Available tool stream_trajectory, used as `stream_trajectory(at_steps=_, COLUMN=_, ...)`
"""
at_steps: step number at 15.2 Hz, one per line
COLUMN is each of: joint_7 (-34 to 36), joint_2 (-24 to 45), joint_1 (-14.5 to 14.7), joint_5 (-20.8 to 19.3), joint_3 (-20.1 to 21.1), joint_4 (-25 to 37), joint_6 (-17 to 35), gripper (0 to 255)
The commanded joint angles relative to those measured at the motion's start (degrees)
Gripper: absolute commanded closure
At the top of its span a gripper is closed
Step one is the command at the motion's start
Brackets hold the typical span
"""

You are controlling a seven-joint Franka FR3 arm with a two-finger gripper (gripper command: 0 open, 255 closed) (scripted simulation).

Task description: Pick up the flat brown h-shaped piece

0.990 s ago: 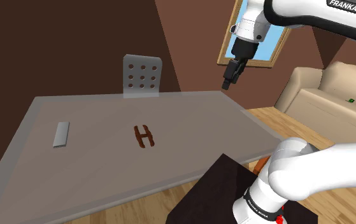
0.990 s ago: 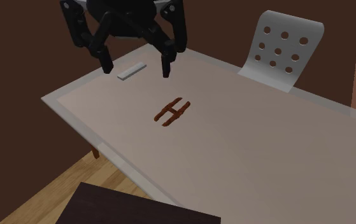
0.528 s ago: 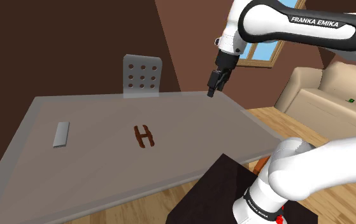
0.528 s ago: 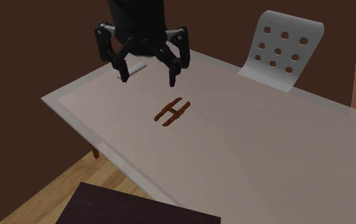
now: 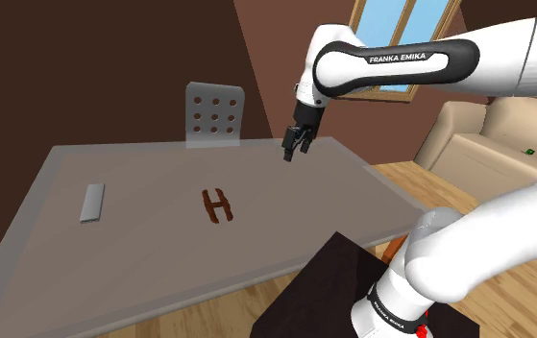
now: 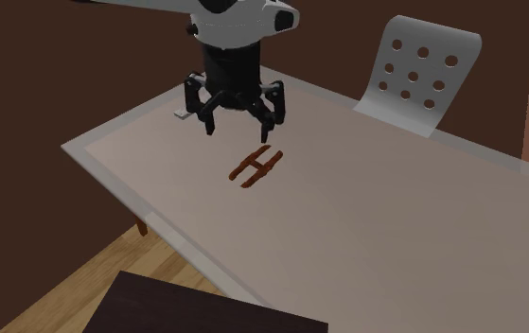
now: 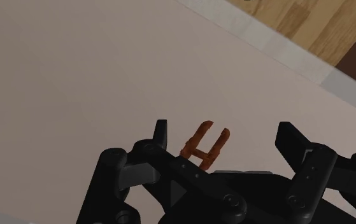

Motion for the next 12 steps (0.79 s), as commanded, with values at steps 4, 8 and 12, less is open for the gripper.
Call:
stream_trajectory(at_steps=4, joint_7=0.4, joint_2=9.7, joint_1=0.5, joint_5=1.5, joint_3=-0.4, joint_4=1.1, joint_6=7.9, gripper=0)
stream_trajectory(at_steps=8, joint_7=0.3, joint_2=18.1, joint_1=0.8, joint_5=3.0, joint_3=-0.6, joint_4=3.4, joint_6=13.5, gripper=0)
stream_trajectory(at_steps=12, joint_7=0.0, joint_2=26.8, joint_1=1.1, joint_5=4.9, joint_3=-0.8, joint_4=6.9, joint_6=18.1, gripper=0)
